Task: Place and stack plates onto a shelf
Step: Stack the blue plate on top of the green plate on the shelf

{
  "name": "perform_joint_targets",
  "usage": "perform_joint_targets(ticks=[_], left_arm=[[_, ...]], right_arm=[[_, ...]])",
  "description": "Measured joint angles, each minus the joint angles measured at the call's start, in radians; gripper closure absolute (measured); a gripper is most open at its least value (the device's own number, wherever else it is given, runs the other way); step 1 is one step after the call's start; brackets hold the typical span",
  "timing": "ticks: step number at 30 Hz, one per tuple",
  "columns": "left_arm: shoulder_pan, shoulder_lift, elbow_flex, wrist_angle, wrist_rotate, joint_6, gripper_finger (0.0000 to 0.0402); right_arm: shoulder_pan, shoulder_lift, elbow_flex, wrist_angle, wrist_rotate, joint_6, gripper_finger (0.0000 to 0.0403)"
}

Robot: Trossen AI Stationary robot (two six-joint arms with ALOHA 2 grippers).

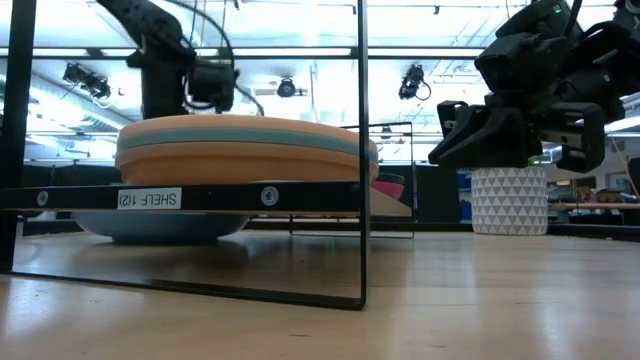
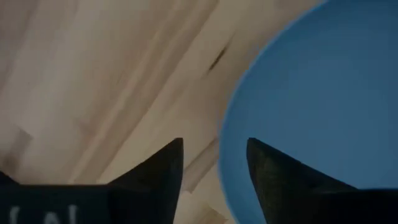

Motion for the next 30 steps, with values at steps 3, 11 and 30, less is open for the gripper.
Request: perform_joint_targets(ticks=[3, 11, 30], left_arm=[[0.024, 0.006, -0.045, 0.039, 0.04, -0.005, 0.0212], [0.015, 0.079, -0.09, 0.063, 0.122, -0.015, 0.0276], [0.063, 0.078, 0.441, -0.545, 0.076, 0.034, 0.0387]], right_arm=[[0.0, 0.0, 0.0, 0.0, 0.0, 0.0, 0.0325], [0.0, 0.0, 0.0, 0.002, 0.0, 0.0, 0.0325], [0.0, 0.0, 0.0, 0.0, 0.0, 0.0, 0.0325]])
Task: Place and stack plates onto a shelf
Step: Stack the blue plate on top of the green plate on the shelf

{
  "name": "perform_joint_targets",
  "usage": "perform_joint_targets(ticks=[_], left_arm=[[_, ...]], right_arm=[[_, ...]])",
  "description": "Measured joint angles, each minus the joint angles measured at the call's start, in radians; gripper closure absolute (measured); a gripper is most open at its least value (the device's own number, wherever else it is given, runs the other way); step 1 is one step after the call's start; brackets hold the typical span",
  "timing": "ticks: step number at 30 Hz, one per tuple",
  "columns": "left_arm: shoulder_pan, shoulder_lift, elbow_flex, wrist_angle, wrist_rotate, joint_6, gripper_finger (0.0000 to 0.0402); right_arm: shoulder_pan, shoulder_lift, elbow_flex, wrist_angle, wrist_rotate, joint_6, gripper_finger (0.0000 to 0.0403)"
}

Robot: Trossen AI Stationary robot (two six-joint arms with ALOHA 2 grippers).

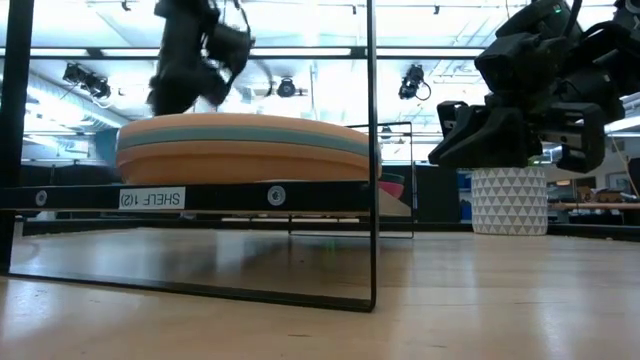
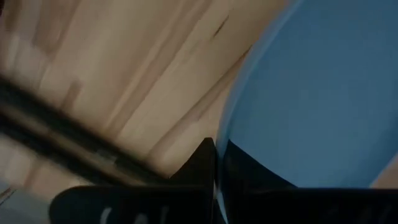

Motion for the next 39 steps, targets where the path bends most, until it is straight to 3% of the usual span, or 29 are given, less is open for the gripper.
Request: perform_joint_targets(ticks=[5, 8, 16, 23, 34, 39], left_arm=[[-0.011, 0.0, 0.158, -0.009, 0.146, -0.009, 0.0387], [-0.026, 0.011, 0.205, 0.045, 0.148, -0.045, 0.0387], [-0.083, 0.175, 0.207, 0.245, 0.214, -0.109, 0.0385], [-0.041, 0.305, 0.207, 0.42, 0.309, -0.144, 0.0384], [-0.009, 0.336, 0.207, 0.472, 0.356, -0.246, 0.0379], [-0.015, 0.336, 0.208, 0.492, 0.415, -0.271, 0.0349]], right_arm=[[0.0, 0.0, 0.0, -0.001, 0.0, 0.0, 0.0325], [0.0, 0.0, 0.0, -0.001, 0.0, 0.004, 0.0325], [0.0, 0.0, 0.0, 0.005, 0.0, 0.004, 0.0325], [0.0, 0.0, 0.0, 0.001, 0.0, 0.003, 0.0325], [0.0, 0.0, 0.0, -0.009, 0.0, 0.003, 0.0325], [0.0, 0.0, 0.0, -0.009, 0.0, 0.008, 0.0325]])
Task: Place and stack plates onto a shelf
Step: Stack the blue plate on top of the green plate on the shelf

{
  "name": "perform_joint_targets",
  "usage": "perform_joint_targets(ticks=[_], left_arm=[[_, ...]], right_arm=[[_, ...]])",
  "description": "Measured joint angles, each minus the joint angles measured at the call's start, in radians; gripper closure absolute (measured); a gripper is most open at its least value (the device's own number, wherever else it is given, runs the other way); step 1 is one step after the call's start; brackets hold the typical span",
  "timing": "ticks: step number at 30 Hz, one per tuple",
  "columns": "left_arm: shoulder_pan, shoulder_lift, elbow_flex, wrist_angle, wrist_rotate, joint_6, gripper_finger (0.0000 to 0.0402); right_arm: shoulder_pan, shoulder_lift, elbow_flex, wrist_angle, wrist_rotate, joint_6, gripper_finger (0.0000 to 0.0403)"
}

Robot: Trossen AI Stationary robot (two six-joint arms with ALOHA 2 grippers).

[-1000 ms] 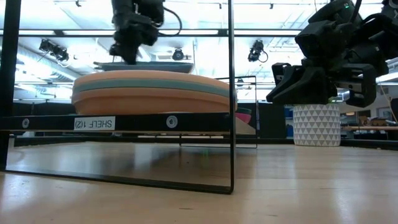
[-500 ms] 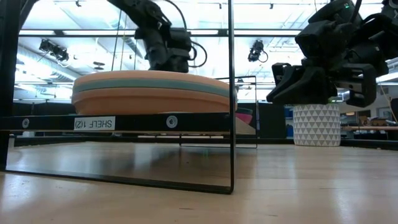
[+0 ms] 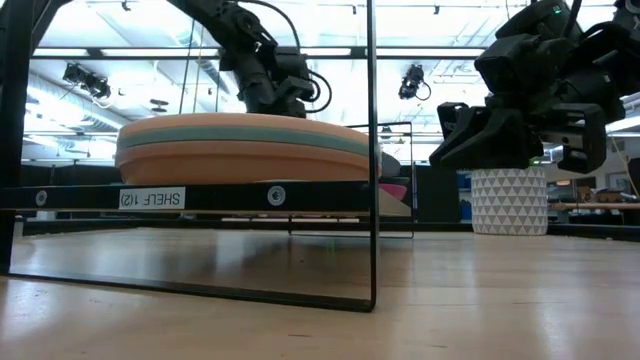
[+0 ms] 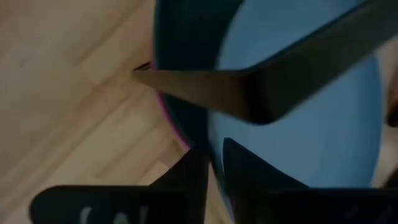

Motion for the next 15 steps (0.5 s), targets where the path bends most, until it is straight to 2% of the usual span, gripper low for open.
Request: perform_joint_targets(ticks=[4, 10, 15], left_arm=[[0.0, 0.0, 0.043, 0.008, 0.006, -0.001, 0.0319], [-0.002, -0.002, 0.056, 0.05, -0.097, -0.017, 0.029], [-0.025, -0.007, 0.062, 0.052, -0.076, 0.116, 0.0278]], right_arm=[[0.0, 0.0, 0.0, 0.0, 0.0, 0.0, 0.0325], [0.0, 0.0, 0.0, -0.001, 0.0, 0.004, 0.0325], [0.0, 0.0, 0.0, -0.015, 0.0, 0.004, 0.0325]])
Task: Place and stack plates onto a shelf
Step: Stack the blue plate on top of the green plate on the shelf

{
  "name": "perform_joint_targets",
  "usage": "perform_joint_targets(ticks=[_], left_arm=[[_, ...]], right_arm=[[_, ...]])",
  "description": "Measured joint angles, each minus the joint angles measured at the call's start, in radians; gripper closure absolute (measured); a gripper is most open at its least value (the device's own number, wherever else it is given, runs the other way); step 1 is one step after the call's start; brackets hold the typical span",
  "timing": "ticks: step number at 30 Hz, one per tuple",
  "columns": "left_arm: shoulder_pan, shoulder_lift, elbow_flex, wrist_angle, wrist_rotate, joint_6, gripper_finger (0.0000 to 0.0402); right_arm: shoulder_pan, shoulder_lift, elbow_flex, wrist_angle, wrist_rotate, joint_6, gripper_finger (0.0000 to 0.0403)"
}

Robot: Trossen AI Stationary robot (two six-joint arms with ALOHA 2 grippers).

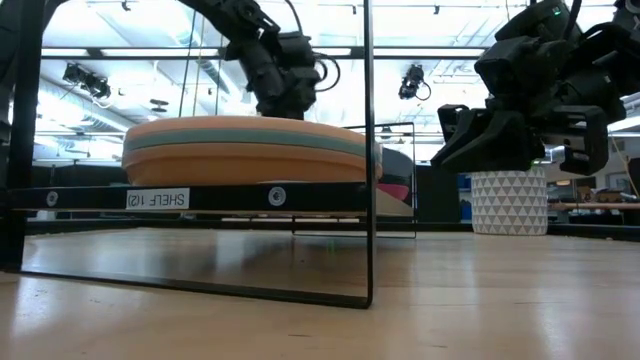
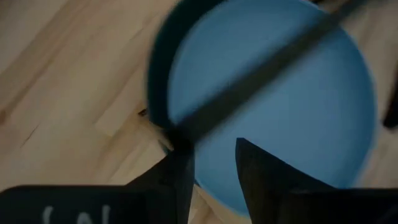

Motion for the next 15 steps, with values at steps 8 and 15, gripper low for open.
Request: perform_joint_targets(ticks=[8, 15], left_arm=[[-0.155, 0.013, 0.01, 0.054, 0.017, 0.273, 0.0282], [-0.321, 0.013, 0.01, 0.091, -0.011, 0.388, 0.0283]], right_arm=[[0.0, 0.0, 0.0, 0.002, 0.0, 0.001, 0.0325], [0.0, 0.0, 0.0, 0.003, 0.0, 0.008, 0.0325]])
